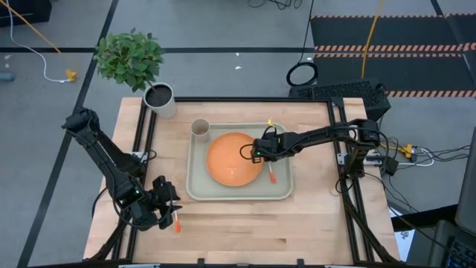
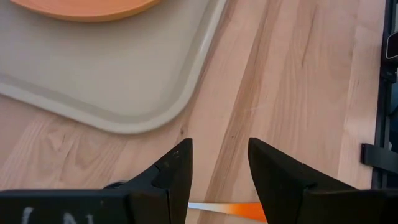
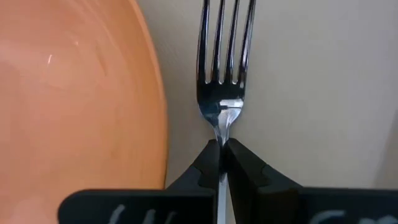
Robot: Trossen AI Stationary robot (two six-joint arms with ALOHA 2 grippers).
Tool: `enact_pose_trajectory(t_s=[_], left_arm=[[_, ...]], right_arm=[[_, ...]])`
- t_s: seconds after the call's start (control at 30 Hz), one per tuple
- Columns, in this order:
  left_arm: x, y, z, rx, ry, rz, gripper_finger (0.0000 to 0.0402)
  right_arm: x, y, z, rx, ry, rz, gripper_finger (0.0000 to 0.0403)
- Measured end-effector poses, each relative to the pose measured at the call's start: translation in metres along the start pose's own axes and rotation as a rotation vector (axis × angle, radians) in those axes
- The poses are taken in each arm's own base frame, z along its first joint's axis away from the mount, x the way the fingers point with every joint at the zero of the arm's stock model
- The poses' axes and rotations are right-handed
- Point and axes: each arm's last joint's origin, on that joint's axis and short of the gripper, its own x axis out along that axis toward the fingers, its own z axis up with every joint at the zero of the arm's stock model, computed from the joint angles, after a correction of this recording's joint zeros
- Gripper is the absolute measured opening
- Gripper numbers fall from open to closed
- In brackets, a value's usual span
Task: Pick and place plate/cup/fork/spoon on tray
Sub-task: Put the orange fork beside the plate on the white serving tray to the right of the orange plate
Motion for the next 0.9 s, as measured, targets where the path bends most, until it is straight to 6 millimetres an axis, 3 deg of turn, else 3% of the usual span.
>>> enact_pose_trajectory(t_s=[0.23, 0.53, 0.9], left_arm=[[0.0, 0.0, 0.0, 0.001, -0.001, -0.004, 0.0157], [0.0, -0.002, 0.001, -0.005, -0.009, -0.022, 0.0157], [0.0, -0.003, 0.001, -0.006, -0.01, -0.024, 0.0157]], right_arm=[[-0.019, 0.001, -0.001, -0.011, -0.055, 0.041, 0.0002], [-0.018, 0.001, 0.001, -0.008, -0.117, 0.017, 0.0006], [-0.021, 0.002, -0.003, -0.102, -0.106, 0.026, 0.008]])
